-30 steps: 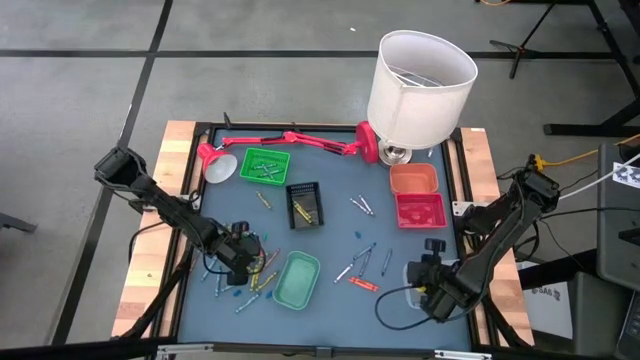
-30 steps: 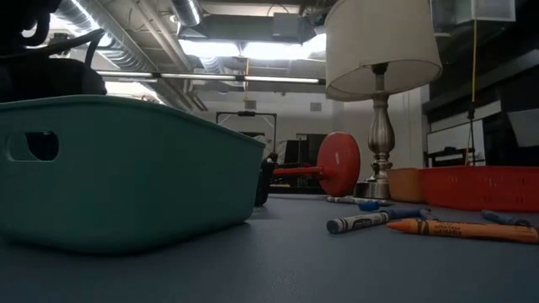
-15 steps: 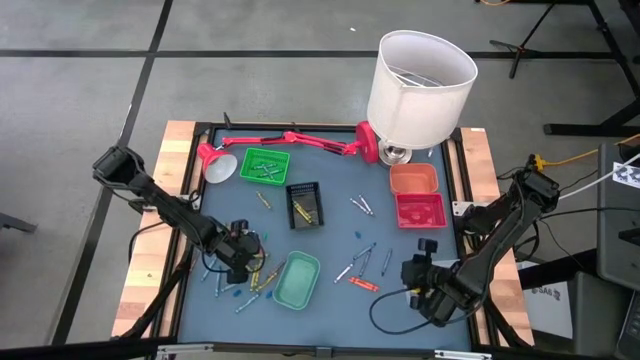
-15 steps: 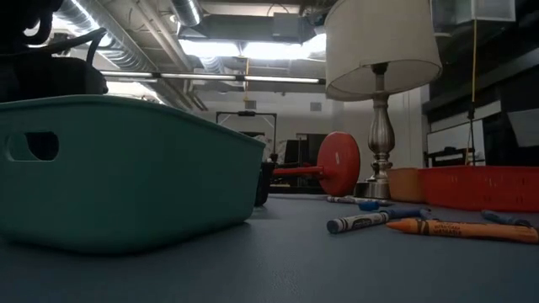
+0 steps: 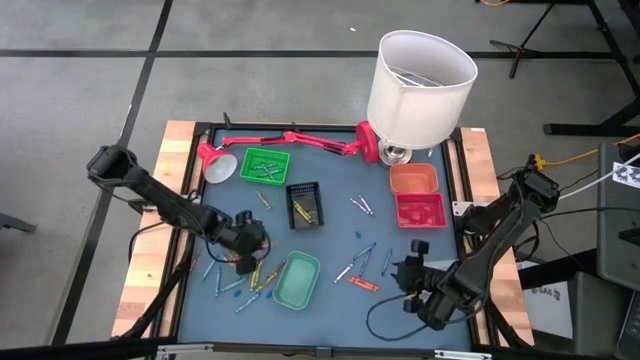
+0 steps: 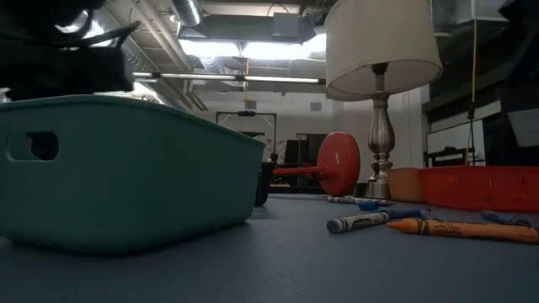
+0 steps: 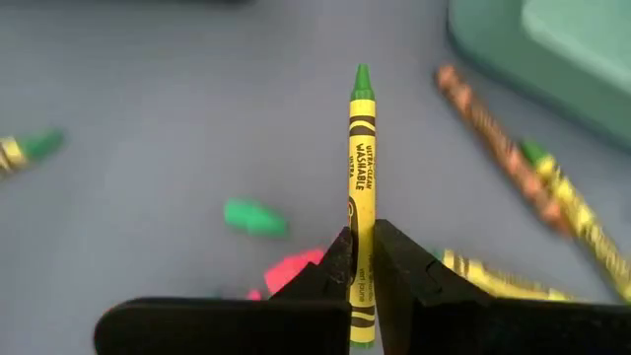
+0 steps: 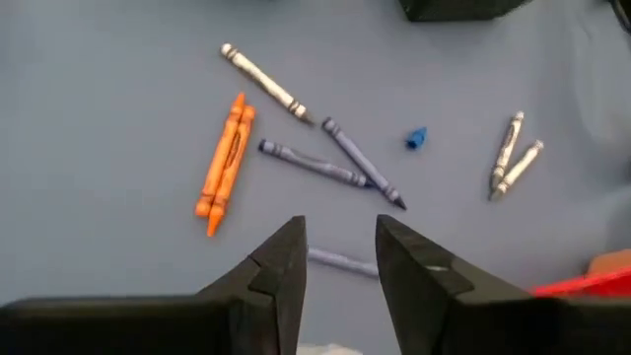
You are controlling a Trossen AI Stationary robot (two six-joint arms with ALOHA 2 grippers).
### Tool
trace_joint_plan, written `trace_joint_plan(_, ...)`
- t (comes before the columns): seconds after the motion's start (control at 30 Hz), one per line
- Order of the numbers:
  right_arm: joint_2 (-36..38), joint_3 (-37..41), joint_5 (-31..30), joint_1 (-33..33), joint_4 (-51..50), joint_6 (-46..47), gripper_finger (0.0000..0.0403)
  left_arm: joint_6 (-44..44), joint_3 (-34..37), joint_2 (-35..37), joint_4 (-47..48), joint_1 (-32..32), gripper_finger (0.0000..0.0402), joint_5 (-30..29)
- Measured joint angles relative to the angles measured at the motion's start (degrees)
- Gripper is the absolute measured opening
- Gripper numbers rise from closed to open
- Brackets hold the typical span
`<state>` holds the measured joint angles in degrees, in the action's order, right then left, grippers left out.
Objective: Sort crayons
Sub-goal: Put the green crayon into the black bin
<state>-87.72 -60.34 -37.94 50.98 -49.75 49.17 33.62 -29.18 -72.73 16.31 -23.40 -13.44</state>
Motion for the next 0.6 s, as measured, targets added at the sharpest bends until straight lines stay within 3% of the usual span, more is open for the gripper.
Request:
trace_joint_plan(0.27,0.00,0.00,0.15,-6.88,3.09,-6.52,0.0122,-4.35,-0.06,0.02,-12.91,6.72,0.0007,-0.79)
trace_joint_plan(0.6,0.00,0.00,5.99,-17.50,8.85,-24.89,0.0122,6.00,-0.14,0.07,-28.15,13.87,0.0007,-6.96)
